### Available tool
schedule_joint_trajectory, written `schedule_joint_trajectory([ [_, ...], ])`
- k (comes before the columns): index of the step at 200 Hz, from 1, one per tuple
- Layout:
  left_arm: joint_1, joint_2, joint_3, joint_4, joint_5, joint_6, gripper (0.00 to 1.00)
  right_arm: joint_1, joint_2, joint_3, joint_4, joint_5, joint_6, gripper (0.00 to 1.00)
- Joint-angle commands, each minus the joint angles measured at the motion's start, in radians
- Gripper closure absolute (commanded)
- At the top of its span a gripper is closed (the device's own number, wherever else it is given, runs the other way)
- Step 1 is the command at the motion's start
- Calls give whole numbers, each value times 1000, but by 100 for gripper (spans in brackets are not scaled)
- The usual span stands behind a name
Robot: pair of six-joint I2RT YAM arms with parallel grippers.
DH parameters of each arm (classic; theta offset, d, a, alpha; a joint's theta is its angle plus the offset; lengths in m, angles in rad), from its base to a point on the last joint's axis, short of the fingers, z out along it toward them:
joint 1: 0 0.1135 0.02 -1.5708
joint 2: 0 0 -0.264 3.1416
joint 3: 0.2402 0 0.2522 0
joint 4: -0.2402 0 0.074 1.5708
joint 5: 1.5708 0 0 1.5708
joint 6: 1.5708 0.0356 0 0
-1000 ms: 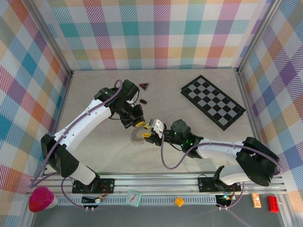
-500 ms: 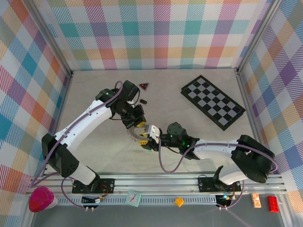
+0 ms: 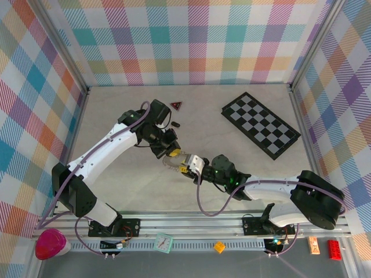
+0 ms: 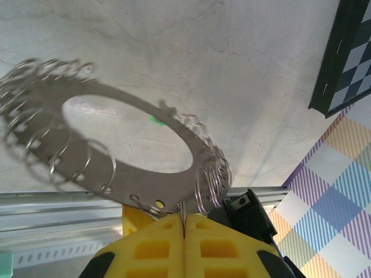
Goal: Put the keys on the keyring
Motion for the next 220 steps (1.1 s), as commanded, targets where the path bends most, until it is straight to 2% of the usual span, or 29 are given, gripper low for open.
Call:
schedule_joint_trajectory([
  [1, 12, -25, -10, -3, 44, -37, 100, -2, -16, -10, 89, 51, -57, 83],
  [93, 12, -36, -20, -8, 77, -70, 100, -4, 19, 3, 209, 136, -127, 88],
  [121, 12, -40, -25, -5, 80, -75, 100, -4, 20, -3, 203, 148, -147, 87],
  [173, 12, -45, -36, 12, 96, -92, 100, -4, 34, 2, 257, 144, -137, 79],
  [220, 12, -49, -51, 30, 107, -110, 100, -4, 48, 14, 289, 129, -128, 81],
])
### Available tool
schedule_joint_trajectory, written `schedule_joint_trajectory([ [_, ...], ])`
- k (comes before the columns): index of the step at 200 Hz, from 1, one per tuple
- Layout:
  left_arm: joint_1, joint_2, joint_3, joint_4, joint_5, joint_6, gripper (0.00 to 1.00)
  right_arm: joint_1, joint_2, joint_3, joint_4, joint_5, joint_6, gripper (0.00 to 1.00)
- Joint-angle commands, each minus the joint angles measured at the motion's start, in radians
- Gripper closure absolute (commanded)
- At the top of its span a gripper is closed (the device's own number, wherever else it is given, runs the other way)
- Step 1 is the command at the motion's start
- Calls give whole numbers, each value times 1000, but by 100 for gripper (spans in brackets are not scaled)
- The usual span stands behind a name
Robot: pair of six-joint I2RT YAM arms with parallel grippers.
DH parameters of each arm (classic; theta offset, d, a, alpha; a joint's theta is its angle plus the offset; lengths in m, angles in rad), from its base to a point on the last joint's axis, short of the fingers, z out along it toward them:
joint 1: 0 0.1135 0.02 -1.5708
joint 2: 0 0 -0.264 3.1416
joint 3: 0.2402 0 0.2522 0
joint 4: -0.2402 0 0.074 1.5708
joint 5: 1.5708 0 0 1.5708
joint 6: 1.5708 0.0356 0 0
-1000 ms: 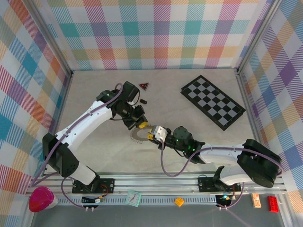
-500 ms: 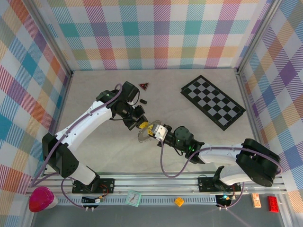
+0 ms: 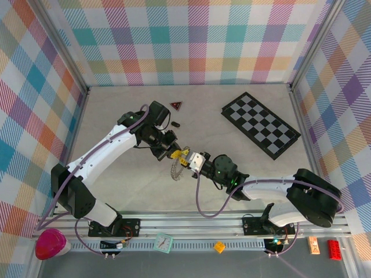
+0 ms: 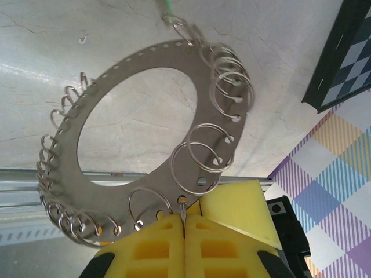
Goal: Put the keys on the keyring
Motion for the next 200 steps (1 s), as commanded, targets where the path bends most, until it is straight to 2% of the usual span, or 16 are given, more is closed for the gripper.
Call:
schedule_joint_trajectory([
  [1, 9, -33, -17, 13, 47, -29, 100, -3, 12, 17, 82, -6, 4, 81],
  [16, 9, -34, -22, 22, 51, -36, 100, -2, 21, 17, 89, -4, 6, 87],
  [37, 9, -42, -42, 46, 59, -47, 100, -4, 20, 17, 86, -8, 5, 100],
  [48, 9, -50, -57, 63, 53, -50, 100, -4, 13, 17, 71, -12, 5, 100],
  [61, 13, -64, -56, 65, 6, -24, 84, -3, 1, 14, 42, -14, 5, 100],
  [70, 15, -75, -35, 56, -59, 20, 69, -4, -12, 14, 12, -14, 6, 100],
  [82, 15, -98, -5, 56, -170, 112, 51, -4, -29, 15, -40, -18, 12, 100],
  [95, 13, -130, 10, 69, -301, 247, 42, -14, -50, 18, -107, -39, 27, 100],
  [116, 7, -214, -63, 197, -487, 497, 38, -33, -88, 30, -225, -84, 57, 100],
  [137, 2, -348, -251, 459, -574, 768, 38, -56, -131, 55, -379, -141, 72, 100],
  [148, 2, -415, -371, 623, -555, 901, 40, -68, -148, 72, -461, -173, 76, 100],
  [169, 1, -496, -577, 910, -401, 1208, 45, -98, -170, 108, -598, -237, 84, 100],
  [186, 1, -505, -662, 962, -204, 1455, 52, -116, -174, 144, -701, -274, 75, 100],
  [200, 1, -486, -697, 984, -109, 1554, 57, -130, -175, 173, -779, -307, 60, 100],
])
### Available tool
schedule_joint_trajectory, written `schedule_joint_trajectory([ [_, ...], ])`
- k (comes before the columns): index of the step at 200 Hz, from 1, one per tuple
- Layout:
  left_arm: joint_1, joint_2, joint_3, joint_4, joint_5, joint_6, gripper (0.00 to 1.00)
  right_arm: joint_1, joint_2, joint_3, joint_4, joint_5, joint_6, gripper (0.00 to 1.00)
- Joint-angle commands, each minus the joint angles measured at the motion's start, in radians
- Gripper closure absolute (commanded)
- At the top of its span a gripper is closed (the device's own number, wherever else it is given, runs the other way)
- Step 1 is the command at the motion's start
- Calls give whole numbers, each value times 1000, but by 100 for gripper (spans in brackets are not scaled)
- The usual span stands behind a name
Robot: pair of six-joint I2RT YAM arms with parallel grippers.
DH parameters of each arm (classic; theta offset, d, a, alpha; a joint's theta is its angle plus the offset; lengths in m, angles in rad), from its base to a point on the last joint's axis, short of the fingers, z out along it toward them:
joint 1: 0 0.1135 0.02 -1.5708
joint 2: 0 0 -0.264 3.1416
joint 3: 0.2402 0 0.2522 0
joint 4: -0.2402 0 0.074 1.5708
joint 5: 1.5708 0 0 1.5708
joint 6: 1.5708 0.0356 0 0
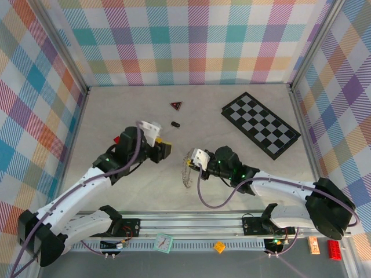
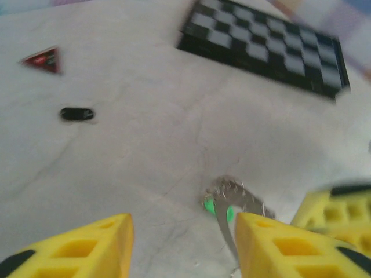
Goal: Put the keys on the keyring
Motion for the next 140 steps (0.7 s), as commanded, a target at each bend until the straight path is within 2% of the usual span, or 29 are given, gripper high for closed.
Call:
schedule_joint_trajectory([
  [1, -3, 14, -59, 206, 232, 393, 57, -22, -19, 71, -190, -108, 0, 100],
  [24, -3, 47, -86, 207, 379, 513, 58, -41, -22, 118, -306, -147, -36, 100],
  [44, -6, 74, -104, 216, 439, 572, 60, -55, -23, 159, -381, -174, -71, 100],
  [85, -21, 137, -157, 352, 472, 584, 67, -59, 2, 230, -477, -207, -110, 100],
  [118, -25, 141, -244, 528, 485, 536, 68, -59, 7, 252, -490, -225, -110, 100],
  [140, -26, 137, -270, 570, 506, 518, 68, -59, 15, 265, -505, -227, -116, 100],
])
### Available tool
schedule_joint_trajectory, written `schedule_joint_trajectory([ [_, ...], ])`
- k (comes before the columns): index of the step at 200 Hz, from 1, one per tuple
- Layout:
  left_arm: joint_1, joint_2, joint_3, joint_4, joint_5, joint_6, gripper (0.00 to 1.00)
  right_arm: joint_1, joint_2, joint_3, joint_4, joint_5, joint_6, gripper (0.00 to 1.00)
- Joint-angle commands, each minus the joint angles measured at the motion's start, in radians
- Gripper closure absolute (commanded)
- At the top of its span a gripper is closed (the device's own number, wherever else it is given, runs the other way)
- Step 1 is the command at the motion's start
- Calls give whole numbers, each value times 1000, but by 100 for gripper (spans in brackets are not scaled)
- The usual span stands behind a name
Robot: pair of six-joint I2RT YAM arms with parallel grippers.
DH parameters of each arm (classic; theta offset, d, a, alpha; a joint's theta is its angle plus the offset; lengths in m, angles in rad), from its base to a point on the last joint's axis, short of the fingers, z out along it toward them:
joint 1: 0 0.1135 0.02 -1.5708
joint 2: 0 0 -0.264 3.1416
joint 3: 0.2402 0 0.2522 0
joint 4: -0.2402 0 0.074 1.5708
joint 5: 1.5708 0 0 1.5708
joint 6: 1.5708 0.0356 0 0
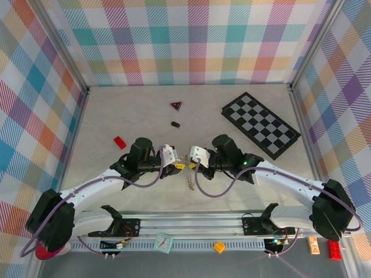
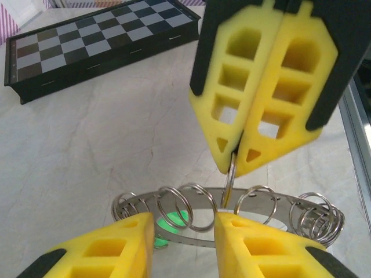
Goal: Put the keys on the keyring
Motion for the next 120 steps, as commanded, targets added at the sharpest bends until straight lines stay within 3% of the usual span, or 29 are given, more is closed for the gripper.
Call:
schedule_joint_trajectory([
  [1, -8, -8, -28, 142, 67, -8, 68, -3, 13, 47, -26, -45, -25, 100],
  [51, -15, 0, -35, 147, 88, -7, 70, -4, 31, 80, -68, -41, -37, 100],
  [120, -30, 26, -8, 101, 88, 40, 84, 1, 49, 123, -116, -92, -50, 100],
])
